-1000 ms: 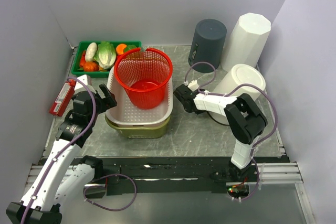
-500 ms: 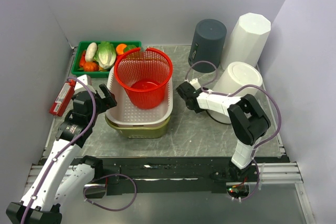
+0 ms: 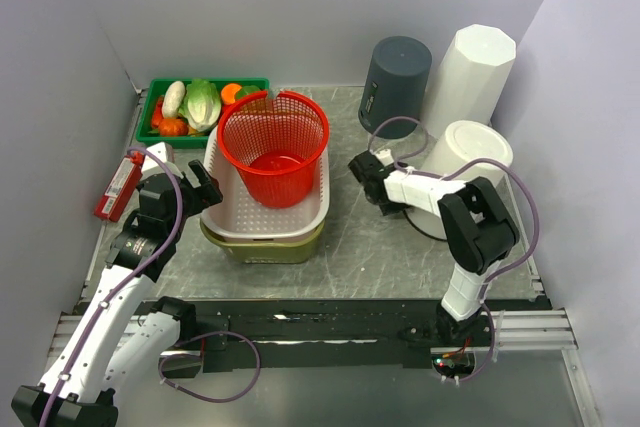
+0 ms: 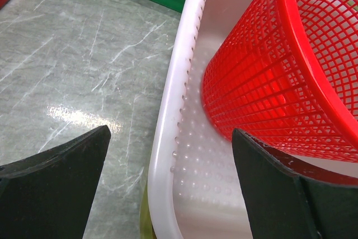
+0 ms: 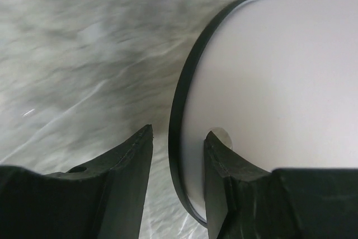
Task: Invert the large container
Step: Turn the container upside down at the center of the board.
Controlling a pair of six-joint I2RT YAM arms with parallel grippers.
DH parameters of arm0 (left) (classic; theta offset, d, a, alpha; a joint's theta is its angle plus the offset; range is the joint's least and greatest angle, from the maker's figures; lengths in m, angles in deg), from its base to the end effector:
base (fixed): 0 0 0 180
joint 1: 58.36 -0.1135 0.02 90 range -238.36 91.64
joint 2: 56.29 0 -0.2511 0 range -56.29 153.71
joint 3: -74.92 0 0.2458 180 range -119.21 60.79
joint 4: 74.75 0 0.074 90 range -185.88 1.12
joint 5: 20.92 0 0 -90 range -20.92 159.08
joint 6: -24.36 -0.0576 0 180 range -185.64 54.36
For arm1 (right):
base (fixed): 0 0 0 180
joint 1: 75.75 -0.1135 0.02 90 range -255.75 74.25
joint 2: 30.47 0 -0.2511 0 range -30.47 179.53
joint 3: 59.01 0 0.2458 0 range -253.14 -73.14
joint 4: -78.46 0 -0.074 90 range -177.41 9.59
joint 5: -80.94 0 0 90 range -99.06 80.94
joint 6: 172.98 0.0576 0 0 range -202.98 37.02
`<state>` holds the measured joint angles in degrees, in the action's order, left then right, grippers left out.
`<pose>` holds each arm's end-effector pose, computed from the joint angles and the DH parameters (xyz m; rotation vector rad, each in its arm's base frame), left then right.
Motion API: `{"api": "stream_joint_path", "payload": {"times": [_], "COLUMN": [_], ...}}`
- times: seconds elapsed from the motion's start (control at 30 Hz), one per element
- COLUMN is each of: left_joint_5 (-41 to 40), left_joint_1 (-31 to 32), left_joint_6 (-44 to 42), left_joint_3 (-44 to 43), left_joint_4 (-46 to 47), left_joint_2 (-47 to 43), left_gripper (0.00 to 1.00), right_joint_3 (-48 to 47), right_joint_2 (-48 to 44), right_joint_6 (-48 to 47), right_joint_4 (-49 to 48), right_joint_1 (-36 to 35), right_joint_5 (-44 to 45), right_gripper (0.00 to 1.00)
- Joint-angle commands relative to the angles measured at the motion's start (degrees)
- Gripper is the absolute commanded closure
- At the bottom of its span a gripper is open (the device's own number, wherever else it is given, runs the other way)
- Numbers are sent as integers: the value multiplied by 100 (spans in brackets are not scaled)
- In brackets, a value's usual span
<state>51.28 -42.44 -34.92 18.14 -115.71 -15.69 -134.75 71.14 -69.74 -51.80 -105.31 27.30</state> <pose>0.1802 -0.0331 0.2914 -0.4512 1.9358 -0.2165 0.2966 0.1290 0.1356 -0.2625 2.5908 -0.6757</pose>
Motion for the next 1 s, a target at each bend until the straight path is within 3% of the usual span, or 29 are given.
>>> {"api": "stream_joint_path", "payload": {"times": [0.0, 0.13, 0.3, 0.47, 0.63, 0.8, 0.97], "left_joint_5": [49, 49, 58, 84, -3, 22, 66], "left_joint_1": [-19, -10, -19, -10, -19, -19, -19], "left_joint_6": [-31, -31, -40, -40, -22, -31, -31], "left_joint_3": [-59, -32, -41, -41, -41, -32, -59], "left_joint_4": [178, 222, 213, 213, 178, 213, 204], "left_joint_2": [-43, -87, -44, -43, -70, -87, -43], "left_gripper": [4, 4, 4, 4, 4, 4, 4], "right_joint_3": [-211, -168, -53, -158, -642, -353, -150], "right_joint_2": [105, 71, -53, 122, 659, 133, -193], "right_joint_6": [450, 838, 602, -31, -111, 13, -708], "right_joint_4": [339, 420, 148, -169, 542, 167, -415], "right_joint_1": [-155, -164, -173, -234, -296, -331, -488], "right_joint_5": [1114, 1514, 1497, 804, 907, 1311, 934], "right_gripper": [54, 54, 54, 54, 54, 53, 53]}}
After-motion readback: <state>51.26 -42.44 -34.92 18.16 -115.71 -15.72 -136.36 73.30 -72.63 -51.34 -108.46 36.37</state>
